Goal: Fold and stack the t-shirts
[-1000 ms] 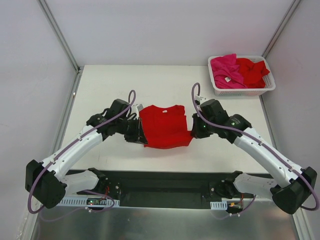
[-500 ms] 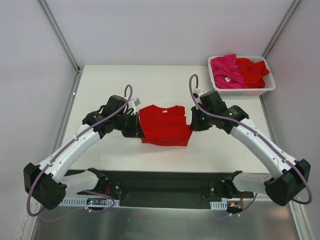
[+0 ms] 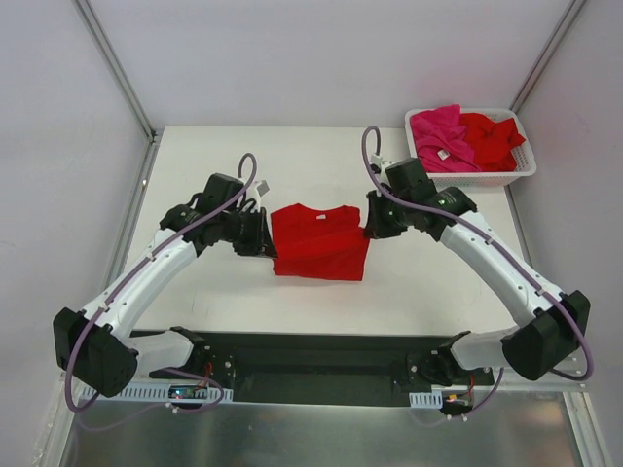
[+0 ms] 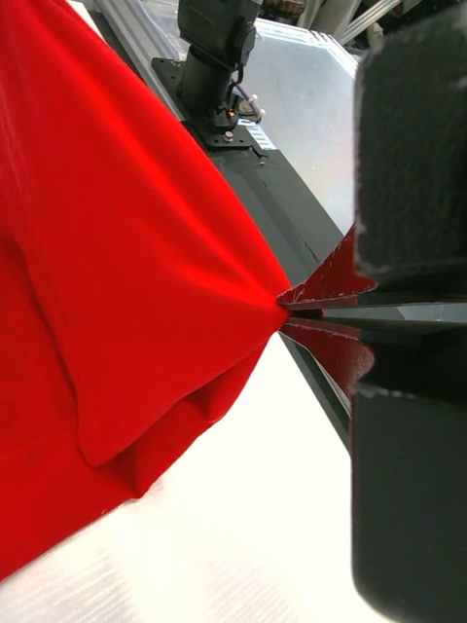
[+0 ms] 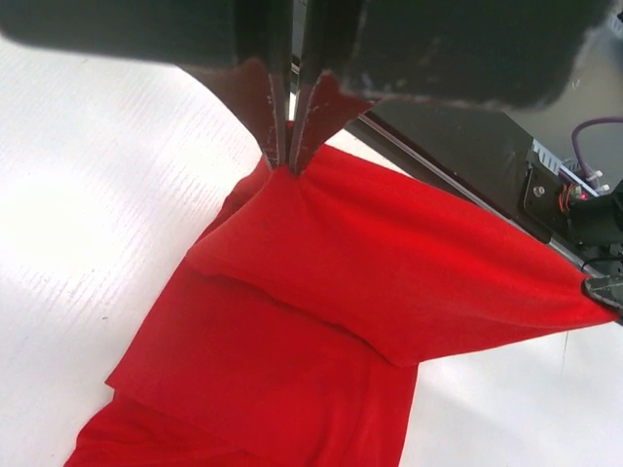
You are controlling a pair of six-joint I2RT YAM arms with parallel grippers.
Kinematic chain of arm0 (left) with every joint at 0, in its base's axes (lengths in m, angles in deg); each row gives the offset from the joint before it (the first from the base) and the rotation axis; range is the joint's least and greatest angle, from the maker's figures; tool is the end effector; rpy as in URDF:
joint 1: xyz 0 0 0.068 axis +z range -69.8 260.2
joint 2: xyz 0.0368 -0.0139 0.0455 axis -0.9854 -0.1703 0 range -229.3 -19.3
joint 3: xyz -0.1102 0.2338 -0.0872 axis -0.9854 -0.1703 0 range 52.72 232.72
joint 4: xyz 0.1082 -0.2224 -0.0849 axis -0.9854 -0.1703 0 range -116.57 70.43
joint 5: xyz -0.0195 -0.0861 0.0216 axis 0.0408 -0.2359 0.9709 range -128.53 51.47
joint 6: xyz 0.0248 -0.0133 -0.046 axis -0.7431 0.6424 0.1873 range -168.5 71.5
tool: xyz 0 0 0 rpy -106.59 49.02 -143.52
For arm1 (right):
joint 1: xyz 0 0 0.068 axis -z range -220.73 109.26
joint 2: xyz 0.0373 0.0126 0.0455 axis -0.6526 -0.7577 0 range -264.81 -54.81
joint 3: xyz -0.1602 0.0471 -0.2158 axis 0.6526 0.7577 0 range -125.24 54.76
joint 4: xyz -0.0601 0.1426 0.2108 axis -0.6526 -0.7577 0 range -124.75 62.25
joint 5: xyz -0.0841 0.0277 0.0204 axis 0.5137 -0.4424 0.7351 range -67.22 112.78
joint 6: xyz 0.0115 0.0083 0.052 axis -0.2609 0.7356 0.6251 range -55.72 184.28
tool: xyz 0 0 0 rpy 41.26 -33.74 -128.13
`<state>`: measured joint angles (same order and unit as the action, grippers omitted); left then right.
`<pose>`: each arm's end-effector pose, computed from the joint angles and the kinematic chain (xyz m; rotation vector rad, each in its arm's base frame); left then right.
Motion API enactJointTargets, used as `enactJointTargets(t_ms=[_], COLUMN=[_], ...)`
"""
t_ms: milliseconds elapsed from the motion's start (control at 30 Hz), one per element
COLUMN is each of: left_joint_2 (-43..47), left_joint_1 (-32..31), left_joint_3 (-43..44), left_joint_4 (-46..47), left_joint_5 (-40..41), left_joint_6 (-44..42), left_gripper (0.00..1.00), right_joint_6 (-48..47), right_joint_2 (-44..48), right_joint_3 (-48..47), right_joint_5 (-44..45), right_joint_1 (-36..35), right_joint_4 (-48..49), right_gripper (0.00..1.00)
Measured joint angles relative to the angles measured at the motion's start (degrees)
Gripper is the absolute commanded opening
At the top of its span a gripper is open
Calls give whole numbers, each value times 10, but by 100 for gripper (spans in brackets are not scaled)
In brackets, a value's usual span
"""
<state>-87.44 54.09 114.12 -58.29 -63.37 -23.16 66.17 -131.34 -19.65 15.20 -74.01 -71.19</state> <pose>0.2149 -0.1220 0.3136 0.2385 2.4629 -0.9272 0.2333 0.1587 0.3431 -0.7124 2.2958 0.4480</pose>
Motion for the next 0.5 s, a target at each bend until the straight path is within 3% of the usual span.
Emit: enactJointTargets(t_ms=[500], left_joint_2=[-76], left_joint_1=[53], left_joint_3=[60], left_joint_4=[-10], left_joint_5=[21], left_joint_6=[-56], left_gripper=[0], right_joint_6=[-22], right_joint_2=[-106], right_joint_3=[-42], right_joint_5=[-35], right_joint_1=[26], right_joint_4=[24], right_gripper=[1])
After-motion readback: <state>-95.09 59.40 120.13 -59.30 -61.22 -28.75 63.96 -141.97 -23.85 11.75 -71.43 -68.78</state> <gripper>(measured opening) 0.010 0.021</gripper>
